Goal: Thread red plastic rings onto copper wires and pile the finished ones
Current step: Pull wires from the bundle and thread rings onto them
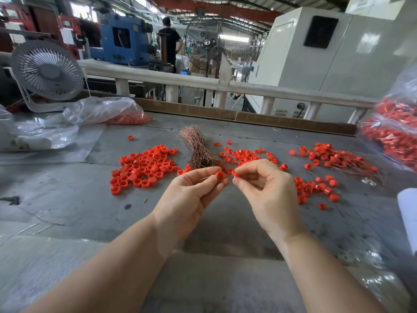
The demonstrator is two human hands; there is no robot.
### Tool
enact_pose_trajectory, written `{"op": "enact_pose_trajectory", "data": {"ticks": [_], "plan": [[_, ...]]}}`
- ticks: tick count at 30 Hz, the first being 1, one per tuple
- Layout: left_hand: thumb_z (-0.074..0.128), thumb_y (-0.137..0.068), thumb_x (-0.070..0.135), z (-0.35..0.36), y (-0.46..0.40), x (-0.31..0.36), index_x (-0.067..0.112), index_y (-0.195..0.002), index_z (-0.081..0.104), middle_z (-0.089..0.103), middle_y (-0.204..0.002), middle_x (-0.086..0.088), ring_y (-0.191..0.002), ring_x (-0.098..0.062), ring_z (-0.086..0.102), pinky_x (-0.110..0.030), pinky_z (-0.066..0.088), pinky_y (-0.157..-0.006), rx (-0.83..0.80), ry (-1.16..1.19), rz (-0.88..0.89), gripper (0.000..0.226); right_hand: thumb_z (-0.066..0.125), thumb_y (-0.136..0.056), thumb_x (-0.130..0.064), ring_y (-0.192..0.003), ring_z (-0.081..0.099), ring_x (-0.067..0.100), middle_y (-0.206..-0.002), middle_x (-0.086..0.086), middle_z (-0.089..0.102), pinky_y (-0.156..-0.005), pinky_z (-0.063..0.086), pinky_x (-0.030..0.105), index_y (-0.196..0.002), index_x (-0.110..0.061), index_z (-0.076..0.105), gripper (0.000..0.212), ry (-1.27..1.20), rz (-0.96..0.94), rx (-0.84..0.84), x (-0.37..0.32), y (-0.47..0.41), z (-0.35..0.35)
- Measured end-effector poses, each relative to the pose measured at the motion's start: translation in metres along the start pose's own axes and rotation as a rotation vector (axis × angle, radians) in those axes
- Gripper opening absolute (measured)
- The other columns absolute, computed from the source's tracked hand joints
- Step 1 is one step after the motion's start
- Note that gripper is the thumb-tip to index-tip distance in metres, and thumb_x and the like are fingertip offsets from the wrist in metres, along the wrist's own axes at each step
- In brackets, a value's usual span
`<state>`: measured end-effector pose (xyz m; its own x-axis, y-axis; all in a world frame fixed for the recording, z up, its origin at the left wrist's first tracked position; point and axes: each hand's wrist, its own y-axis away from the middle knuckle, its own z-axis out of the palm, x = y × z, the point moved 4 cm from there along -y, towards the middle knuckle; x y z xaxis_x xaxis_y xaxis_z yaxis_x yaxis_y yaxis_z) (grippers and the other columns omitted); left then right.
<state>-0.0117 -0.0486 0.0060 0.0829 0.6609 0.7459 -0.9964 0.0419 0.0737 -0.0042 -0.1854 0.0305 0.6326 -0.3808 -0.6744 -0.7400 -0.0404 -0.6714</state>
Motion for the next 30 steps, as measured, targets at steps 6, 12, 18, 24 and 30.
{"op": "enact_pose_trajectory", "data": {"ticks": [6,12,18,24,30], "plan": [[0.046,-0.088,-0.009,0.003,0.001,-0.001,-0.002,-0.09,0.063,0.072,-0.075,-0.012,-0.07,-0.014,0.07,-0.017,0.056,-0.065,-0.031,-0.039,0.01,0.018,0.066,-0.079,0.006,-0.083,0.062,0.003,-0.085,-0.01,0.063,-0.075,0.048,0.013,-0.082,-0.014,0.07,0.021,0.021,-0.068,-0.01,-0.003,0.001,0.003],[0.047,-0.088,-0.008,0.005,0.002,-0.001,0.001,-0.093,0.064,0.072,-0.079,-0.011,-0.073,-0.014,0.07,-0.017,0.056,-0.068,-0.04,-0.051,0.033,0.02,0.065,-0.078,0.001,-0.081,0.06,0.003,-0.083,-0.005,0.064,-0.072,0.045,0.01,-0.081,-0.009,0.071,0.012,0.08,-0.136,-0.006,-0.005,0.002,0.004],[0.049,-0.087,-0.006,0.004,0.003,-0.001,0.003,-0.088,0.067,0.072,-0.077,-0.009,-0.072,-0.011,0.07,-0.015,0.055,-0.065,-0.043,-0.078,0.054,0.02,0.064,-0.079,-0.003,-0.08,0.058,0.003,-0.082,-0.004,0.063,-0.073,0.043,0.011,-0.081,-0.009,0.07,0.008,0.107,-0.154,-0.029,-0.006,0.003,0.005],[0.05,-0.087,-0.005,0.004,0.002,-0.001,0.005,-0.085,0.067,0.072,-0.074,-0.007,-0.07,-0.01,0.069,-0.015,0.055,-0.064,-0.04,-0.094,0.085,0.019,0.063,-0.082,-0.008,-0.08,0.058,0.008,-0.084,-0.005,0.061,-0.072,0.047,0.019,-0.082,-0.009,0.069,0.006,0.197,-0.236,-0.003,-0.011,0.005,0.005],[0.051,-0.087,-0.004,0.004,0.002,-0.001,0.006,-0.085,0.067,0.072,-0.074,-0.005,-0.069,-0.007,0.068,-0.015,0.054,-0.063,-0.056,-0.106,0.109,0.019,0.063,-0.084,-0.007,-0.08,0.06,0.013,-0.084,-0.001,0.062,-0.072,0.05,0.026,-0.082,-0.008,0.068,0.006,0.262,-0.316,0.01,-0.017,0.007,0.004]]}}
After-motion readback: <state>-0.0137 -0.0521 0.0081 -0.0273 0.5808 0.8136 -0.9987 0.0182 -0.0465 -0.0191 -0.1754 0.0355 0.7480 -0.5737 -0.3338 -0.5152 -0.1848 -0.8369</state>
